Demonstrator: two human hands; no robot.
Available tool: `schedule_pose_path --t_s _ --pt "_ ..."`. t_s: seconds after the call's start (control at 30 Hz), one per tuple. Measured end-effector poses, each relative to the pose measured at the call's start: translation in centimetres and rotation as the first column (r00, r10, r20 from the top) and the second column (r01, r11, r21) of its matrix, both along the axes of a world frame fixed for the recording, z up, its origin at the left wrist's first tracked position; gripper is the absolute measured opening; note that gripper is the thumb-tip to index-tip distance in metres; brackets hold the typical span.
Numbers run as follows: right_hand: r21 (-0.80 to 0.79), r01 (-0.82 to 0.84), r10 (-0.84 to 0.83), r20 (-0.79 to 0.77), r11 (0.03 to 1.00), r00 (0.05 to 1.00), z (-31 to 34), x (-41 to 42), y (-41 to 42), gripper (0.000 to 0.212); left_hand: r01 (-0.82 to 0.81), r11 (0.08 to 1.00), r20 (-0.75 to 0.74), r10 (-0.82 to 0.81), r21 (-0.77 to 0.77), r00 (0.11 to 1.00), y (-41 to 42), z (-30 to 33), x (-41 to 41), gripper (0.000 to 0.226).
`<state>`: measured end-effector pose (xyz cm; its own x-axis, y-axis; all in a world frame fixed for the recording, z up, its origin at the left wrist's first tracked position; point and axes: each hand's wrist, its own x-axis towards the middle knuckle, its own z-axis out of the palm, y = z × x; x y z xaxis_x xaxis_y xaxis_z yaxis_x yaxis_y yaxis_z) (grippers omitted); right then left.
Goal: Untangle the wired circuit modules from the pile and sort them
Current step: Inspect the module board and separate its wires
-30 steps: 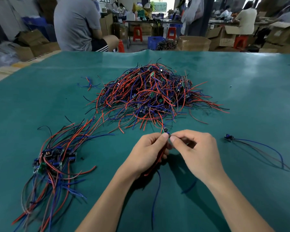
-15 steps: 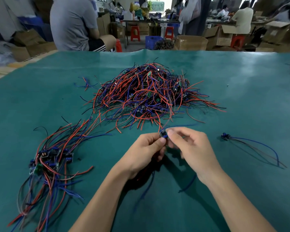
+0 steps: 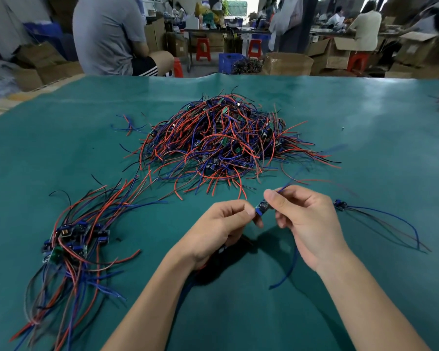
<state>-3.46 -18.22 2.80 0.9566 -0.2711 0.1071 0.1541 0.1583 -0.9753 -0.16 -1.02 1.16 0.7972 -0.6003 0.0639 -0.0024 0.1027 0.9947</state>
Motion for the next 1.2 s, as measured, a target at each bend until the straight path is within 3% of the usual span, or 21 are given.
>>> schedule_pose_path --t_s 0.17,0.27,0.43,0.6,0.77,0.8,0.87,0.93,0.97,1.0,1.07,1.2 --pt "-0.123 0.130 -0.129 0.017 0.984 0.992 -0.5 0.3 0.1 0.017 -0.030 0.999 0.039 0.029 0.019 0.999 -0.1 -0.1 0.1 0.025" --pt "-0.302 0.306 -0.284 0.114 0.903 0.952 -0.8 0.6 -0.8 0.015 -0.022 1.000 0.028 0.022 0.020 0.999 -0.1 -0.2 0.1 0.025" --pt "-0.340 0.493 -0.452 0.198 0.801 0.870 -0.5 0.6 -3.0 0.020 -0.016 0.998 0.056 0.013 0.053 0.998 -0.1 -0.3 0.2 0.024" --pt "-0.136 0.647 -0.630 0.151 0.750 0.762 0.3 0.3 -5.0 0.019 -0.024 0.998 0.077 0.019 0.064 0.997 -0.2 -0.2 0.0 0.023" --pt "0.029 0.802 -0.796 0.147 0.597 0.587 1.0 0.1 -6.6 0.013 -0.141 0.990 0.008 0.141 -0.020 0.990 -0.3 -0.3 0.2 0.025" --pt "-0.002 0.797 -0.788 0.148 0.604 0.597 1.1 0.1 -6.5 0.015 -0.163 0.986 -0.010 0.162 -0.040 0.987 -0.3 -0.3 0.3 0.025" --pt "-0.157 0.653 -0.637 0.142 0.741 0.757 0.8 0.1 -5.2 0.020 -0.173 0.984 -0.014 0.172 -0.047 0.985 -0.4 -0.2 0.3 0.026" --pt "-0.376 0.319 -0.312 0.082 0.870 0.947 0.3 0.1 -2.2 0.020 -0.147 0.988 -0.005 0.147 -0.042 0.989 -0.4 -0.3 0.2 0.026" --pt "-0.474 0.159 -0.155 0.048 0.866 0.987 0.1 0.0 -0.6 0.018 -0.129 0.991 -0.005 0.128 -0.038 0.992 -0.3 -0.3 0.2 0.026" --pt "-0.549 0.073 -0.057 0.046 0.833 0.997 -0.2 -0.2 0.5 0.018 -0.109 0.994 -0.003 0.109 -0.028 0.994 -0.3 -0.3 0.1 0.024" --pt "-0.605 0.066 -0.001 0.107 0.793 0.994 -0.5 -0.2 1.6 0.016 -0.076 0.997 0.021 0.076 0.010 0.997 -0.1 -0.3 0.1 0.022" --pt "-0.482 0.093 -0.017 0.160 0.871 0.987 -0.5 -0.4 1.2 0.008 -0.034 0.998 0.070 0.030 0.057 0.997 0.0 -0.1 0.0 0.025"
